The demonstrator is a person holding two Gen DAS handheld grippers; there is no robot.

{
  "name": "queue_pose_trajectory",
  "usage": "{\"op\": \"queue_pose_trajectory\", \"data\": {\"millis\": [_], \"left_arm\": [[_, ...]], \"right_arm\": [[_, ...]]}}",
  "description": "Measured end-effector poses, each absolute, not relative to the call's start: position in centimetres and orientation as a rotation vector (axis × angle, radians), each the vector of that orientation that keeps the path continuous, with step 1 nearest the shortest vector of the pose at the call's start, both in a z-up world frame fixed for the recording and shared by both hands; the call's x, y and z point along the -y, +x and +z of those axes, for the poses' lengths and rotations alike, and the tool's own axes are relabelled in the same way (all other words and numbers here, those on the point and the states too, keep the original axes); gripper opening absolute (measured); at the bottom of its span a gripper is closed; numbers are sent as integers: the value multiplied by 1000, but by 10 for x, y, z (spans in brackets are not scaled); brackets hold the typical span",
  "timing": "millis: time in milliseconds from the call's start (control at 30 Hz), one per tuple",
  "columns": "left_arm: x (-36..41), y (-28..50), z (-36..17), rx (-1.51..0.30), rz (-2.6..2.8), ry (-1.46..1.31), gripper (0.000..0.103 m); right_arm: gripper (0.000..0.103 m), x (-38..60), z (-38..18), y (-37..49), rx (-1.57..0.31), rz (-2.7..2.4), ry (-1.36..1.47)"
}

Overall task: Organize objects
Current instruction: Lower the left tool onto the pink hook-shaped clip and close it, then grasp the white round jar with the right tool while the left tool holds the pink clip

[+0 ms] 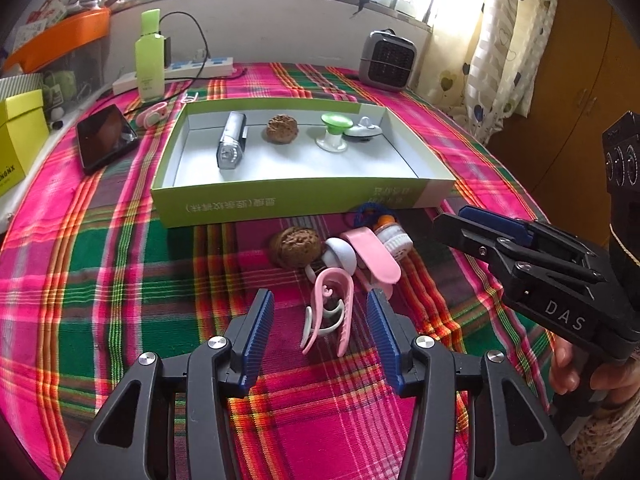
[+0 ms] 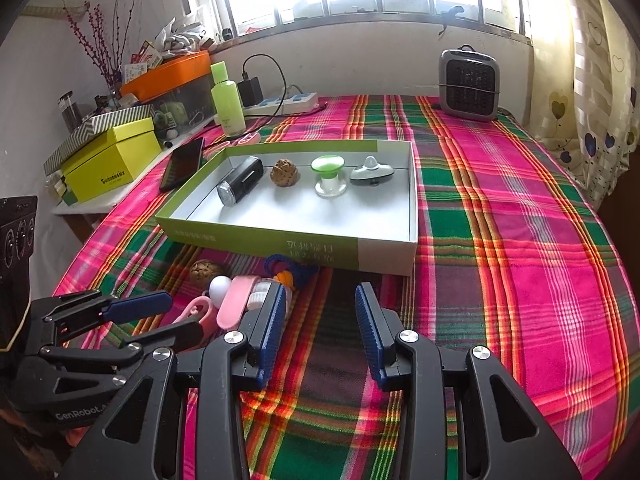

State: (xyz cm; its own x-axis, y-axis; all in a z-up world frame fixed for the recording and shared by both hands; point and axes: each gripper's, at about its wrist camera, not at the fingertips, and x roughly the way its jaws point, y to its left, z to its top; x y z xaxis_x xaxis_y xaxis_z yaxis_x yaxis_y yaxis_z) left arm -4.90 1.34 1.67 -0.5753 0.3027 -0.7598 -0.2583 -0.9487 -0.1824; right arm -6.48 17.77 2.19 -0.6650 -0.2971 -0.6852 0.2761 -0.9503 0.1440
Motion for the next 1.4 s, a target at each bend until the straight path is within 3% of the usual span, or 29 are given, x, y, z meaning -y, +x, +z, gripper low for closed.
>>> {"op": "queue_pose_trajectory", "data": {"millis": [367, 567, 633, 733, 1400], "left_arm": [[-15, -52, 9, 58, 2559, -1245, 47], [-9, -52, 8, 83, 2569, -1244, 35], [-7, -53, 8, 85, 2578, -1249, 27], [-2, -53, 7, 102, 2583, -1249, 24], [21, -59, 7, 149, 2642, -1268, 24]], "right_arm": [[38, -172, 17, -62, 29, -2598, 1101], [38, -170, 14, -65, 36, -2589, 1113], [38, -168, 14, -67, 40, -2586, 1116], [38, -166, 14, -68, 36, -2577, 1116], [38, -152, 9, -81, 67, -2515, 1137]]}}
